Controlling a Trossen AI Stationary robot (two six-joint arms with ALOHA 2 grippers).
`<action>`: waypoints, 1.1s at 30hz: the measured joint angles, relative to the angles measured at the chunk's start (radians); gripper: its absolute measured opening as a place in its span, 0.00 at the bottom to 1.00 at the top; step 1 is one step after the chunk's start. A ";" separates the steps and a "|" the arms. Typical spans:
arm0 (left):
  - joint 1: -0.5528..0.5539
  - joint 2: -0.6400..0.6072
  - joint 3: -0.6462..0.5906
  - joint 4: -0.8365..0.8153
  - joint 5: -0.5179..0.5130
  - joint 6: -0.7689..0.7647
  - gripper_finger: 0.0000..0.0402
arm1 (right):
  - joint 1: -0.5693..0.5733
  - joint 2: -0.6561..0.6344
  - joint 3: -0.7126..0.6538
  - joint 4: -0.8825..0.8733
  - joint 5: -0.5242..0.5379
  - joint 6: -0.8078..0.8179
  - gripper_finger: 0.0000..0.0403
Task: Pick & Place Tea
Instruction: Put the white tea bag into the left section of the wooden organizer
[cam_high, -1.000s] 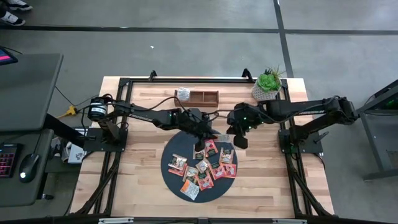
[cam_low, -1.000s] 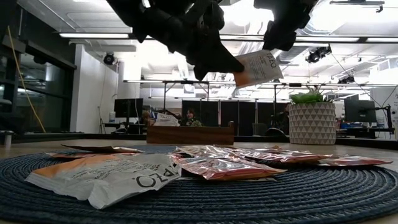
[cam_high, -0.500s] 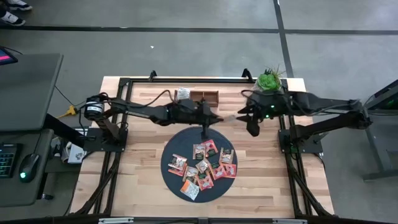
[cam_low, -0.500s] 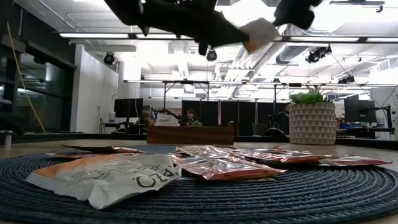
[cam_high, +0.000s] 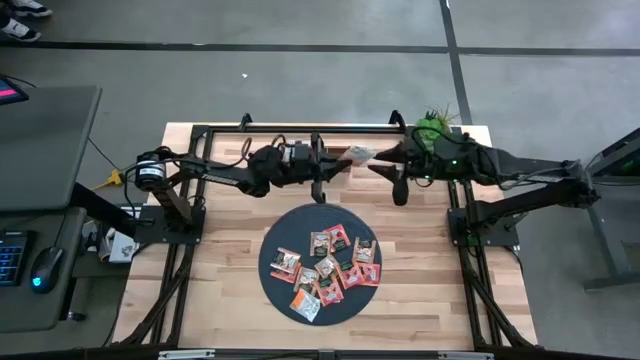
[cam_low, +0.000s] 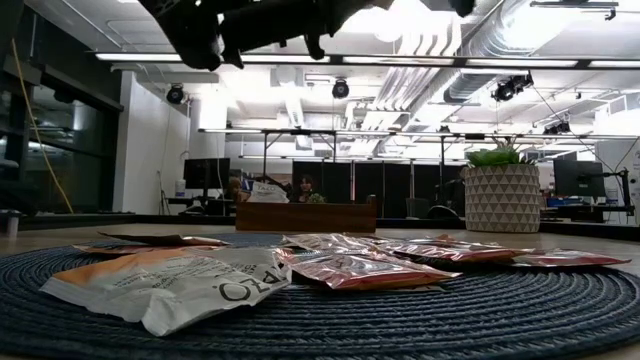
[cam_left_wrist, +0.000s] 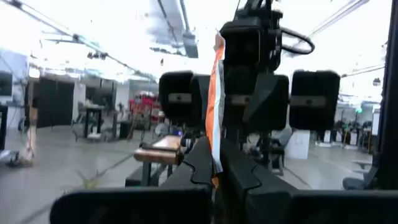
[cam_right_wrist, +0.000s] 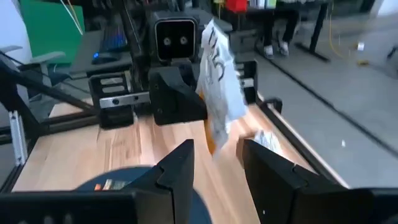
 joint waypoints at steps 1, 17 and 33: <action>0.003 -0.001 0.000 0.011 0.001 -0.001 0.00 | -0.005 0.013 0.000 0.026 -0.001 -0.009 0.33; 0.003 -0.001 0.000 0.040 -0.001 -0.010 0.00 | -0.046 0.061 0.000 0.229 -0.096 -0.020 0.33; 0.004 -0.001 0.001 0.017 0.001 -0.024 0.00 | -0.046 0.053 0.000 0.149 -0.069 -0.017 0.01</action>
